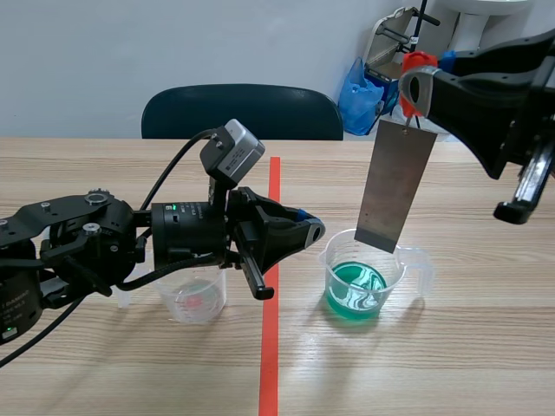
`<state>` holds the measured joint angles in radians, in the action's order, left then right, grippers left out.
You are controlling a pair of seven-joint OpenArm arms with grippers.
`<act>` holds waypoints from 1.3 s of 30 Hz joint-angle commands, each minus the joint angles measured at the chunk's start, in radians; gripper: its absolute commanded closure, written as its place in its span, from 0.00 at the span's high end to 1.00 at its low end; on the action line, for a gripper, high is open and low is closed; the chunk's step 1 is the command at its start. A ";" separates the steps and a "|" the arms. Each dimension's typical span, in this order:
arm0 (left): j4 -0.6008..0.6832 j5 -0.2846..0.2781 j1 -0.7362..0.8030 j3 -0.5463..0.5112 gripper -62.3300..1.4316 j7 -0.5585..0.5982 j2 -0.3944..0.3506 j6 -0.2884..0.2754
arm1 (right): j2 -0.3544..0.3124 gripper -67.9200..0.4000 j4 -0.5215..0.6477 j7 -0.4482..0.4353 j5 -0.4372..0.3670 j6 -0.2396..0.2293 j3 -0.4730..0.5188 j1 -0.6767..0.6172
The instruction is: Do the redox reaction experiment
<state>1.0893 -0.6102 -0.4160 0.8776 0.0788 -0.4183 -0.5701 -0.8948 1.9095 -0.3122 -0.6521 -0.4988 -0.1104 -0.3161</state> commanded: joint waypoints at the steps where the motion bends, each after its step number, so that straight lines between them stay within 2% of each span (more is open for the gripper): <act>1: 0.023 -0.008 -0.017 -0.002 0.05 0.010 0.005 -0.002 | -0.013 0.02 0.016 -0.015 -0.014 0.000 0.014 0.011; 12: 0.023 -0.007 -0.016 -0.003 0.05 0.010 -0.008 -0.002 | -0.013 0.02 0.016 -0.015 -0.014 0.000 0.014 0.011; 15: 0.023 -0.007 -0.010 -0.013 0.05 0.022 -0.053 -0.002 | -0.013 0.02 0.016 -0.015 -0.014 0.000 0.014 0.011; 19: 0.041 -0.009 0.046 -0.095 0.05 0.088 -0.174 -0.003 | -0.013 0.02 0.016 -0.015 -0.014 0.000 0.014 0.011; 22: 0.074 -0.037 0.135 -0.188 0.05 0.142 -0.297 -0.011 | -0.013 0.02 0.016 -0.015 -0.014 0.000 0.014 0.011; 26: 0.103 -0.098 0.314 -0.335 0.05 0.248 -0.472 -0.069 | -0.013 0.02 0.016 -0.015 -0.014 0.000 0.014 0.011; 31: 0.101 -0.104 0.657 -0.571 0.05 0.382 -0.627 -0.073 | -0.014 0.02 0.016 -0.015 -0.014 0.000 0.014 0.011; 34: 0.081 -0.082 0.906 -0.742 0.05 0.484 -0.647 -0.073 | -0.014 0.02 0.016 -0.014 -0.014 0.000 0.014 0.011; 36: 0.055 -0.018 1.061 -0.856 0.05 0.571 -0.621 -0.072 | -0.014 0.02 0.016 -0.014 -0.014 0.000 0.014 0.011; 39: 0.010 0.109 1.257 -1.012 0.06 0.717 -0.534 -0.069 | -0.014 0.02 0.016 -0.014 -0.014 0.000 0.014 0.011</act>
<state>1.1019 -0.5079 0.8383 -0.1440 0.7692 -1.0084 -0.6334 -0.8948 1.9095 -0.3119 -0.6521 -0.4988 -0.1104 -0.3161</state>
